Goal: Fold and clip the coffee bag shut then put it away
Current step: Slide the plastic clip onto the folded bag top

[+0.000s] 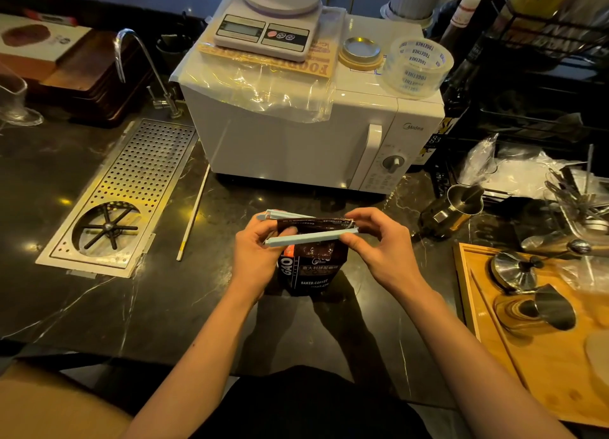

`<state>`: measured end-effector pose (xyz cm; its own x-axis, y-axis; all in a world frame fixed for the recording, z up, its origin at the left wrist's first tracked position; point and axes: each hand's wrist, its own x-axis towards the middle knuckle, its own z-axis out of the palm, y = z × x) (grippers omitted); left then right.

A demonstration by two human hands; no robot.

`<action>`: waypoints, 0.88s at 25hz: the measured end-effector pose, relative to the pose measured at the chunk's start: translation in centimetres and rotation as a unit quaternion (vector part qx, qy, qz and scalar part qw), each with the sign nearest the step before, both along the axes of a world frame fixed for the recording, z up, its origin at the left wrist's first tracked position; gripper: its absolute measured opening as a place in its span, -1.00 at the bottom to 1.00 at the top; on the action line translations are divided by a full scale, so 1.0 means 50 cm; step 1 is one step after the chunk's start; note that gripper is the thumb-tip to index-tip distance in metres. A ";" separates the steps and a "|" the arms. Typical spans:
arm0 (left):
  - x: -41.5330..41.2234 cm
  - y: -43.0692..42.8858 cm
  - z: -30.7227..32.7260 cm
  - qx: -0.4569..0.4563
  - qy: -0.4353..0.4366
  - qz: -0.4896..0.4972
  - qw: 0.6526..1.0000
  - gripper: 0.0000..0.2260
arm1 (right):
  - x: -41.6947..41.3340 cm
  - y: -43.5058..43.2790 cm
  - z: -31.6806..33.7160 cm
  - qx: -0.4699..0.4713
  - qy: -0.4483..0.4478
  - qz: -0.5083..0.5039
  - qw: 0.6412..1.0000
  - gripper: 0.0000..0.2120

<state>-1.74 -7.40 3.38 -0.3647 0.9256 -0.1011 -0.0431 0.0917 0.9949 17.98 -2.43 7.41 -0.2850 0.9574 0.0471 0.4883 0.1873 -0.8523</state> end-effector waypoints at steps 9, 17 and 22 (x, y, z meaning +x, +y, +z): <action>0.001 -0.001 0.001 -0.017 -0.014 0.008 1.000 -0.79 | 0.010 0.035 0.030 0.025 -0.113 0.074 0.991 -0.74; 0.007 -0.005 0.006 -0.008 -0.051 0.029 0.998 -0.70 | 0.002 0.035 0.028 0.021 -0.106 0.075 0.991 -0.74; 0.004 -0.008 -0.001 0.001 -0.044 0.028 0.999 -0.73 | -0.010 0.033 0.014 0.020 -0.085 0.067 0.994 -0.74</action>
